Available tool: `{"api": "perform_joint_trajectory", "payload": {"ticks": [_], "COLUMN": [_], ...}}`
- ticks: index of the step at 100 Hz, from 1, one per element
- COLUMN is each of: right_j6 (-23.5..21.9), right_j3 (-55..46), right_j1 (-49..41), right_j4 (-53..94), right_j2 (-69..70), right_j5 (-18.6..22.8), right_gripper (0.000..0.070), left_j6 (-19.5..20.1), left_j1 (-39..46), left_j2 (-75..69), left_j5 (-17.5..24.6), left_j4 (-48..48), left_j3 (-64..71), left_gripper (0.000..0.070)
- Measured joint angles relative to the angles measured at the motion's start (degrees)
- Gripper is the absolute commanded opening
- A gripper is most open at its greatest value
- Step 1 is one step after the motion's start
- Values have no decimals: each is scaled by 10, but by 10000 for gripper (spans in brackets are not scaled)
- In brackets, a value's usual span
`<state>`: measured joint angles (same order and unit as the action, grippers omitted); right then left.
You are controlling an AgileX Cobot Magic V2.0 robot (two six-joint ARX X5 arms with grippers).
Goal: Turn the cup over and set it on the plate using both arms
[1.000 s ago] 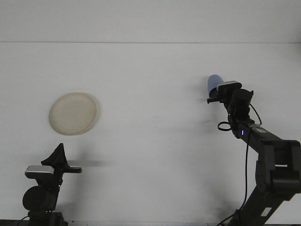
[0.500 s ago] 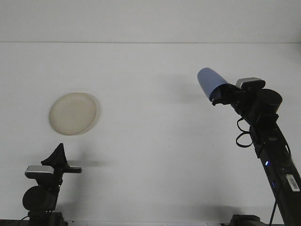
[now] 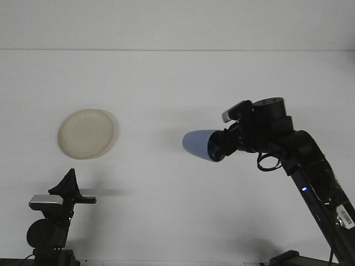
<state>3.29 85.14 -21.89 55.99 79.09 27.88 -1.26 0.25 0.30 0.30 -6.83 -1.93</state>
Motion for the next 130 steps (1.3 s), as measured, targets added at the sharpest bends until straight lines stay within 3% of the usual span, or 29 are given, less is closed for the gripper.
{"api": "perform_joint_trajectory", "payload": {"ticks": [23,54,80,87,93,96,111,130], "right_j6": [39,49,54,56,59,60,64,64], "right_j3": [30,31,31,32,32,32,40,102], "right_j1": [-130,-203,-212,-213,-214,-214,-214,-197], "right_j4": [103,138,147,148,149,148,152,154], "right_j2": [85,197,249,250,250,250,250,218], "right_j5": [-141,-231,-236,-235,-235,-235,-223,-205], "right_gripper": [0,0,15,128,284,319,323,324], "left_j6": [-56,-149,-184,-189,-191,-191,-200,-268], "left_j1": [0,0,0,0,0,0,0,0], "left_j2": [0,0,0,0,0,0,0,0], "left_j5": [0,0,0,0,0,0,0,4], "left_j4": [0,0,0,0,0,0,0,0], "left_j3": [0,0,0,0,0,0,0,-1], "left_gripper": [15,15,15,15,14,14,12,12]}}
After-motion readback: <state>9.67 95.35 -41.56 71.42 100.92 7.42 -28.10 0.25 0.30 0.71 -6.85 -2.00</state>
